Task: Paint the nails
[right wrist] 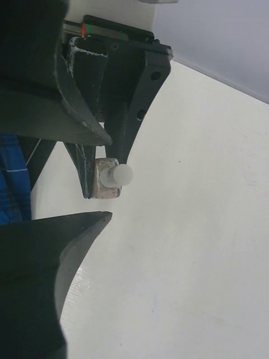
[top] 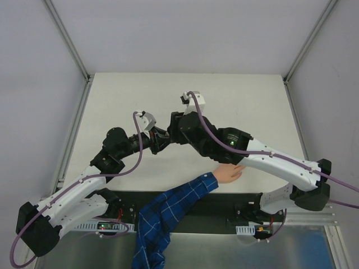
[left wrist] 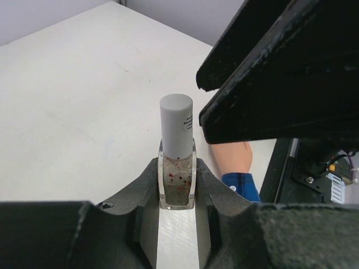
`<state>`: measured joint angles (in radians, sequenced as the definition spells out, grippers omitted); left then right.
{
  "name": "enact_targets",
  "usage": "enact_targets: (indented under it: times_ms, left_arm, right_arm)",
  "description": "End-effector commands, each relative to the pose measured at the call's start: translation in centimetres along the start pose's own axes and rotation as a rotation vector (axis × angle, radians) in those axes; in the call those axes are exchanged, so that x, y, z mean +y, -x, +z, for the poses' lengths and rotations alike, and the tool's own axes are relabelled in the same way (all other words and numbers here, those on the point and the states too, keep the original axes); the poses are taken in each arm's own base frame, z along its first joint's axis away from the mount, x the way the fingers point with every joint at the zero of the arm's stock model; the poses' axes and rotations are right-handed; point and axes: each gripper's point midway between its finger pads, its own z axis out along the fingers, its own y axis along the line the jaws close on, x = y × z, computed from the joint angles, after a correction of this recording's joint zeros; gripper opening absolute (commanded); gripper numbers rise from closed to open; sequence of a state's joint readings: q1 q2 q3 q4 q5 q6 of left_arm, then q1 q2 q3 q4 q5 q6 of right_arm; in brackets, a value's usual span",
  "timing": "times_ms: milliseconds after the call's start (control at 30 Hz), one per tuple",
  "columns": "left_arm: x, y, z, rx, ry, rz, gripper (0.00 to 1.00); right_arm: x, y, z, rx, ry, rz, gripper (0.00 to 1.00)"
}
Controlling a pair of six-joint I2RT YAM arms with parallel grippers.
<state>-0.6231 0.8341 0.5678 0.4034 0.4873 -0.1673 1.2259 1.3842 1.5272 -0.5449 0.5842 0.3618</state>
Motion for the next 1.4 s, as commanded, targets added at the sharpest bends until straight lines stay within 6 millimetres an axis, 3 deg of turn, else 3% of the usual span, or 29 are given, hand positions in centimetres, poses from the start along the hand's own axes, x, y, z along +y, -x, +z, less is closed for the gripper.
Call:
enact_targets:
  times_ms: [0,500,633,700,733,767,833,867,900,933,1000,1067,1133,1367]
  left_arm:
    - [-0.1,3.3,-0.2,-0.081,0.033,0.062,0.00]
    - [-0.8,3.7,-0.5,-0.094,0.012,0.072,0.00]
    - [-1.4,3.9,-0.6,-0.097,-0.015,0.078,0.00]
    - [-2.0,4.1,-0.8,-0.103,-0.040,0.080,0.00]
    - [-2.7,4.3,-0.9,-0.102,-0.078,0.086,0.00]
    - [-3.1,4.4,-0.9,-0.102,-0.096,0.084,0.00]
    - [-4.0,4.7,-1.0,-0.102,-0.144,0.087,0.00]
    - [-5.4,4.6,-1.1,-0.094,-0.233,0.101,0.00]
    - [-6.7,4.6,-1.4,-0.088,-0.308,0.114,0.00]
    - [-7.8,4.9,-1.8,-0.091,-0.375,0.131,0.00]
    - [-10.5,5.3,-3.0,-0.105,-0.544,0.152,0.00]
    - [-11.9,4.9,-3.8,-0.090,-0.640,0.141,0.00]
    - [-11.9,4.9,-3.8,-0.084,-0.645,0.140,0.00]
    - [-11.5,4.9,-3.5,-0.082,-0.615,0.140,0.00]
  right_arm:
    - [-0.1,2.2,-0.2,-0.080,-0.102,-0.027,0.51]
    - [1.2,0.0,2.5,-0.050,-0.101,-0.009,0.34]
    - [0.9,-0.3,2.3,-0.046,-0.085,-0.025,0.23]
    - [0.6,-0.8,2.5,-0.037,-0.060,-0.039,0.13]
    - [0.3,-0.7,2.1,-0.040,-0.046,-0.044,0.01]
    - [-0.3,-1.4,2.1,-0.025,-0.043,-0.088,0.01]
    - [0.1,-1.3,1.7,-0.028,0.042,-0.117,0.01]
    - [0.0,-1.4,1.6,-0.032,0.092,-0.228,0.01]
    - [1.2,-3.8,2.2,0.005,0.251,-0.279,0.01]
    - [2.1,-3.5,0.6,-0.026,0.393,-0.345,0.00]
    - [3.3,-6.6,-0.8,0.006,0.736,-0.405,0.00]
    - [3.2,-5.4,-2.3,-0.042,0.866,-0.356,0.00]
    - [2.4,-5.4,-2.8,-0.031,0.896,-0.332,0.00]
    - [2.7,-5.1,-3.7,0.003,0.903,-0.277,0.01]
